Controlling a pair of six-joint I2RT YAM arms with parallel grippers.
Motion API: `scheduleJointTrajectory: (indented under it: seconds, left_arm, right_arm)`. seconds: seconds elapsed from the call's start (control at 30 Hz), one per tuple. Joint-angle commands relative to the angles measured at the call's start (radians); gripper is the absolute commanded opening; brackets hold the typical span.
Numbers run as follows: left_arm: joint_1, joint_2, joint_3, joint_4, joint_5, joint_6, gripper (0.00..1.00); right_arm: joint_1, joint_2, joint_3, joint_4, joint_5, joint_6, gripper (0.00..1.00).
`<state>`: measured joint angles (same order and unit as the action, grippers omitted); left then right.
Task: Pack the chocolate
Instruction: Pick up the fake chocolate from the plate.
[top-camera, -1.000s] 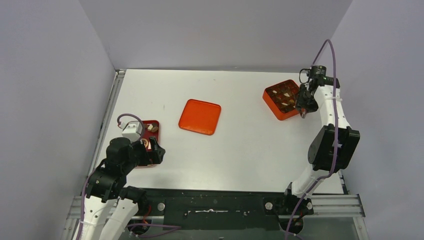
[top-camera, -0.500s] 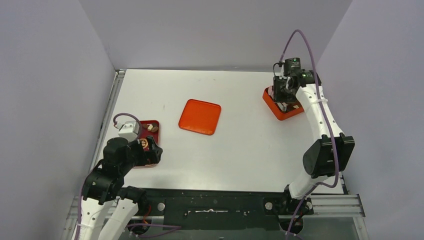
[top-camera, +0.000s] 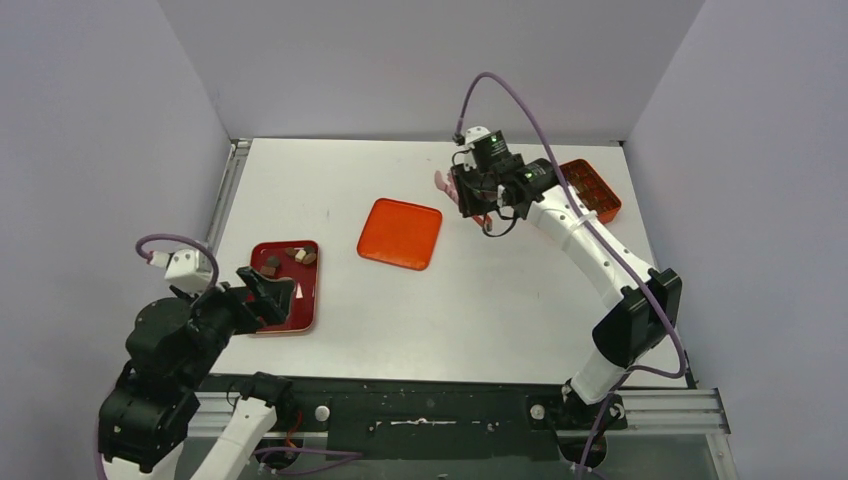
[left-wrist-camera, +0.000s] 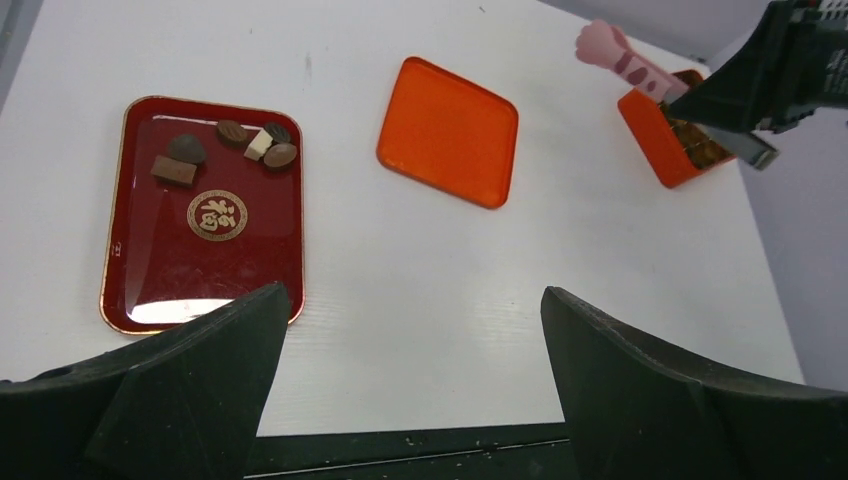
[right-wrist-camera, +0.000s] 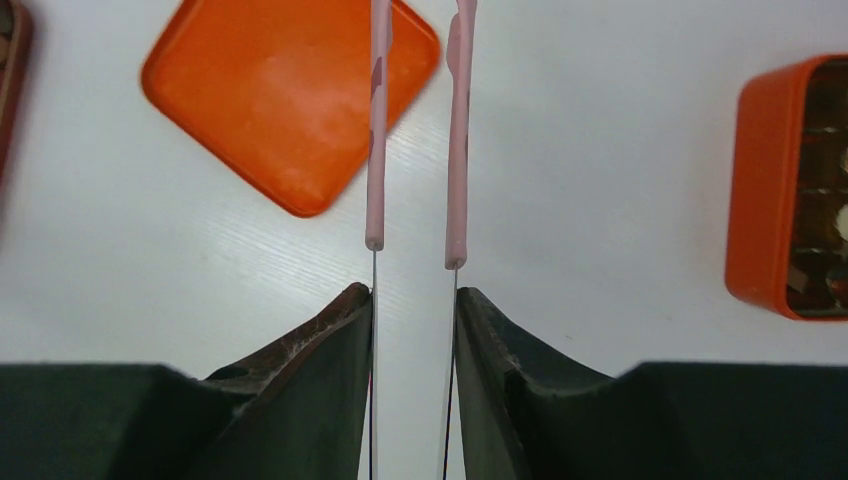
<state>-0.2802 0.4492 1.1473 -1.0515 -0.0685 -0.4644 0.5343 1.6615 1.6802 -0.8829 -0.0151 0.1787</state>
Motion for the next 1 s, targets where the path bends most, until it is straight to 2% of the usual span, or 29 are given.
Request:
scheduleJointTrajectory:
  seconds: [0.0, 0.33, 0.47, 0.97]
  left_arm:
    - [-0.001, -0.024, 0.12, -0.046, -0.052, -0.056, 0.97]
    - [-0.001, -0.047, 0.276, -0.082, -0.103, -0.096, 0.97]
    - [-0.001, -0.064, 0.311, -0.084, -0.212, -0.069, 0.97]
    - [-0.009, -0.101, 0.354, -0.061, -0.247, 0.018, 0.97]
  right_arm:
    - [0.113, 0.015, 0.047, 0.14, 0.001, 0.039, 0.33]
    - [0.341, 0.183, 0.207, 0.267, 0.009, 0.013, 0.33]
    - [0.42, 0.284, 0.315, 0.225, 0.117, -0.011, 0.33]
    - [0.526, 0.573, 0.533, 0.223, -0.02, -0.101, 0.34]
